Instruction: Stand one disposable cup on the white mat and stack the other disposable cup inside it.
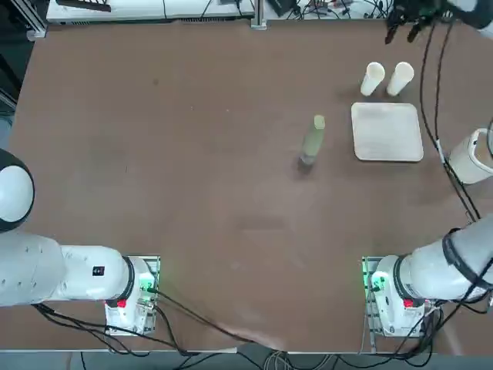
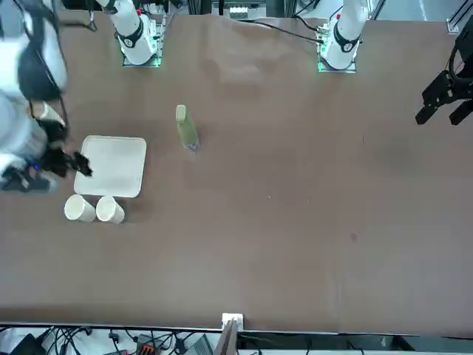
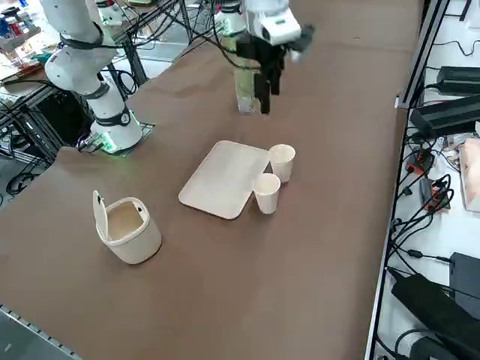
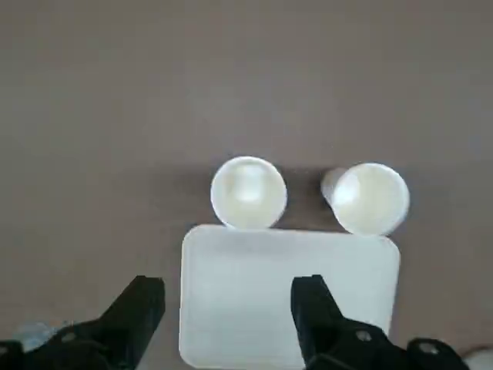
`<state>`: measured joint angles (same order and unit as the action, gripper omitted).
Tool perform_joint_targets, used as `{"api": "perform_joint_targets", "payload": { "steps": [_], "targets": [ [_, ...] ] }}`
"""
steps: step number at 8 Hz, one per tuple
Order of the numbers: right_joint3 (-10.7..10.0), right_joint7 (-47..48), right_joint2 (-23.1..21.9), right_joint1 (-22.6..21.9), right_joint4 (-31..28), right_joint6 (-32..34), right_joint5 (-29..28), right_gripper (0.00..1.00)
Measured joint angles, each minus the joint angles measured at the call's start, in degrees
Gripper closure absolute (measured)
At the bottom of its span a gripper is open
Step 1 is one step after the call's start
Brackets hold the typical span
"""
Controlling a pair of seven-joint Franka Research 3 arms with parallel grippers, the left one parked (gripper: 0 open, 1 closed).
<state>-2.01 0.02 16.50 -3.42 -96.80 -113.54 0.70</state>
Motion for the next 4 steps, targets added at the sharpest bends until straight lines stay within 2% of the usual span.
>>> {"api": "perform_joint_targets", "payload": {
  "steps": [2,4],
  "targets": [
    [-0.01,0.00,5.42,-0.41,0.36,-3.64,0.01,0.00],
    [-0.04,-0.03,7.95,-0.41,0.68,-5.14,0.05,0.00]
  ]
}}
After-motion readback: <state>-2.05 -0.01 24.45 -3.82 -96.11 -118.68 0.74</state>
